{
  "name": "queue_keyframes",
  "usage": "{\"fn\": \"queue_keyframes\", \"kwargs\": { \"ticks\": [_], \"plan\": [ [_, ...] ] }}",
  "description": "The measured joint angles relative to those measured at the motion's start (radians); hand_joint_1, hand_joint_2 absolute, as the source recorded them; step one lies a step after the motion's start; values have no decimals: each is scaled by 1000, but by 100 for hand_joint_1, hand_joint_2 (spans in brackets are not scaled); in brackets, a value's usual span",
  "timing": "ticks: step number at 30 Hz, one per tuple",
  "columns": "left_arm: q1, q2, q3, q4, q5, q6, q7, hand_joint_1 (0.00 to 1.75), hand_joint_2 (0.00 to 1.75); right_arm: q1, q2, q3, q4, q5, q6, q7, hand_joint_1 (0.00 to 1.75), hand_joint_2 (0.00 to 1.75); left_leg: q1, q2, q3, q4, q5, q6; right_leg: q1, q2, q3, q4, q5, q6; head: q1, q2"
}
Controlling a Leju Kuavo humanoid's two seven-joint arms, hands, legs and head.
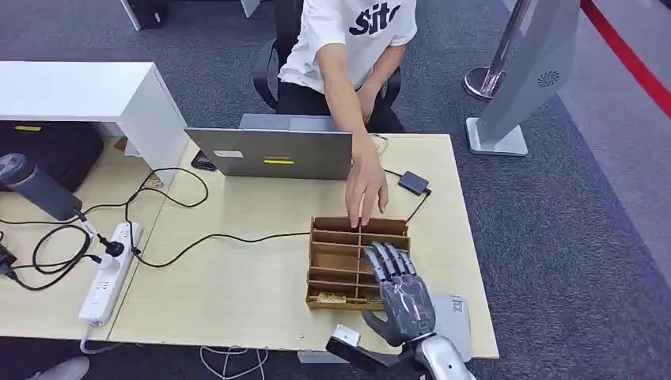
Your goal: Pass the card to the sensor for recognition and then transmit it.
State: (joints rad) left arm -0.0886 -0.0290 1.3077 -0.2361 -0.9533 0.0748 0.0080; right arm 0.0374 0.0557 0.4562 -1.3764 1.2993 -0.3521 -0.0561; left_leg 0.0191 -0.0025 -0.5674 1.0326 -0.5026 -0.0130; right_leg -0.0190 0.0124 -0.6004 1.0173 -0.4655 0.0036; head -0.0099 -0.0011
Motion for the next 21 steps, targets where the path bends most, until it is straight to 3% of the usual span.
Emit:
{"fn": "queue_keyframes", "kwargs": {
  "ticks": [21],
  "plan": [
    [0, 0, 0, 0, -6, -2, 0, 0, 175, 1, 2, -29, -15, 17, -5, -39, 0, 175, 0, 0, 0, 0, 0, 0, 0, 0, 0, 0, 0, 0, 0, 0]
  ]
}}
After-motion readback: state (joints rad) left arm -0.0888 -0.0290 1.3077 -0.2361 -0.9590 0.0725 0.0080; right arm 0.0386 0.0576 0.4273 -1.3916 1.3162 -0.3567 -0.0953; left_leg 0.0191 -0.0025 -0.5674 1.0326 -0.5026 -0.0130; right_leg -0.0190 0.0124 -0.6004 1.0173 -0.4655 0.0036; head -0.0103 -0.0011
